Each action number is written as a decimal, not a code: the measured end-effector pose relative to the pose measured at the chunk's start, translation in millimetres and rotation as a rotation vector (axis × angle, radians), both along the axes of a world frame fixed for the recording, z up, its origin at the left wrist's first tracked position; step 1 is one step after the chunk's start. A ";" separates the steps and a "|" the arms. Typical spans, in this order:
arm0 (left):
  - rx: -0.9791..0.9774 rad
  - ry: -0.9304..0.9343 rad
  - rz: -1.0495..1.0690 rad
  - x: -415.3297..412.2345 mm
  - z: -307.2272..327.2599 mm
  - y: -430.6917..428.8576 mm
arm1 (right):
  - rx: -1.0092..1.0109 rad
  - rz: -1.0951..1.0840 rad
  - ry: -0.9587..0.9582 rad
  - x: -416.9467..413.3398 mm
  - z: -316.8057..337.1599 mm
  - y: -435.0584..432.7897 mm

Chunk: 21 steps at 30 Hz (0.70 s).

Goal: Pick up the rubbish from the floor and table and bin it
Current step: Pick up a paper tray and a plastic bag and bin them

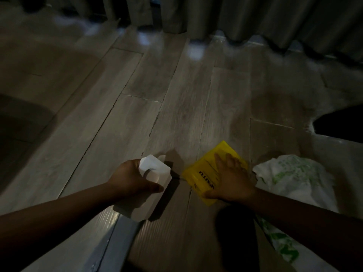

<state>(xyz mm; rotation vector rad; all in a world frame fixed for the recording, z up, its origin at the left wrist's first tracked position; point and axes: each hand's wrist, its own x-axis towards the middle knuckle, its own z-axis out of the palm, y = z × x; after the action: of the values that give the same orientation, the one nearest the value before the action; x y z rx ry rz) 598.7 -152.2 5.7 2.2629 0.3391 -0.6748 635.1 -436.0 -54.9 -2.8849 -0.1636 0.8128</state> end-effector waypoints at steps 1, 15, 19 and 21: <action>-0.004 -0.001 0.002 -0.2 0.2 0.4 | 0.009 0.003 -0.011 -1.9 0.1 0.3; -0.066 -0.039 -0.025 -3.6 12.9 -15.7 | 0.400 -0.019 -0.362 -15.7 60.2 -10.1; -0.107 -0.082 -0.069 -2.6 21.7 -28.2 | 0.438 -0.025 -0.533 -22.8 95.5 -26.7; -0.109 -0.103 -0.070 -0.2 25.2 -36.4 | 0.437 -0.052 -0.636 -27.1 109.6 -36.6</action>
<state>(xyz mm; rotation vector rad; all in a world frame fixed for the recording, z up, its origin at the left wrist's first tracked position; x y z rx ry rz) 598.5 -188.6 30.9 2.2036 0.1703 -0.5956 608.1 -472.6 54.7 -2.5972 -0.2858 -0.1635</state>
